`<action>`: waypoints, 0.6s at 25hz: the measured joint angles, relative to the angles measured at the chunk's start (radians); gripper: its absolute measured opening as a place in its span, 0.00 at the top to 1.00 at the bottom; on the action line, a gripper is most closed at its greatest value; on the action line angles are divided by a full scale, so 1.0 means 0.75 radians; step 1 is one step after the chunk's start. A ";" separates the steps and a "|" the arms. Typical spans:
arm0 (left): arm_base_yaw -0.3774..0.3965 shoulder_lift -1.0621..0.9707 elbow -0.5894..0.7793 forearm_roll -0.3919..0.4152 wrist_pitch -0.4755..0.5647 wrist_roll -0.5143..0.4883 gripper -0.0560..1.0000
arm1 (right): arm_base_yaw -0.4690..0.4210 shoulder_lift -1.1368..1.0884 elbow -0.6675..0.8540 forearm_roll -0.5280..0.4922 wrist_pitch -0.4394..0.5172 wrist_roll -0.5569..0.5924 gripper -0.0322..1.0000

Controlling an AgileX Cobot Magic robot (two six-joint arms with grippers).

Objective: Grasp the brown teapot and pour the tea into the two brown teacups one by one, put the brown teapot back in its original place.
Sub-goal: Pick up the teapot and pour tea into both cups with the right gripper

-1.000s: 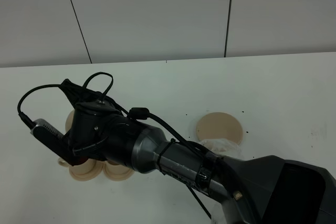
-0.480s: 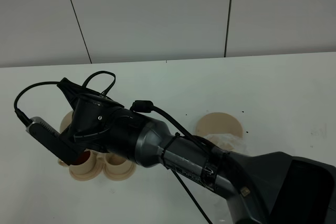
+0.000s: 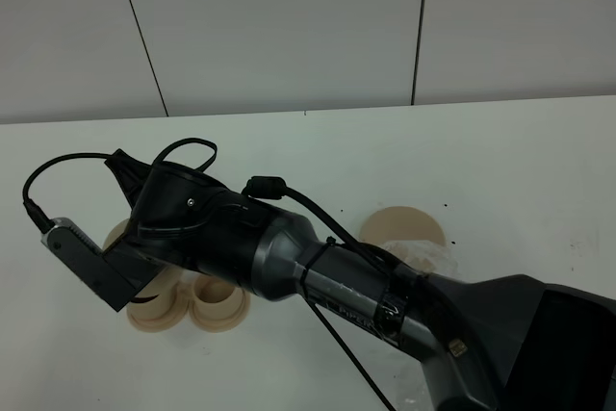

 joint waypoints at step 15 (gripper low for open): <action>0.000 0.000 0.000 0.000 0.000 0.000 0.71 | -0.005 -0.006 -0.011 0.092 0.141 0.103 0.88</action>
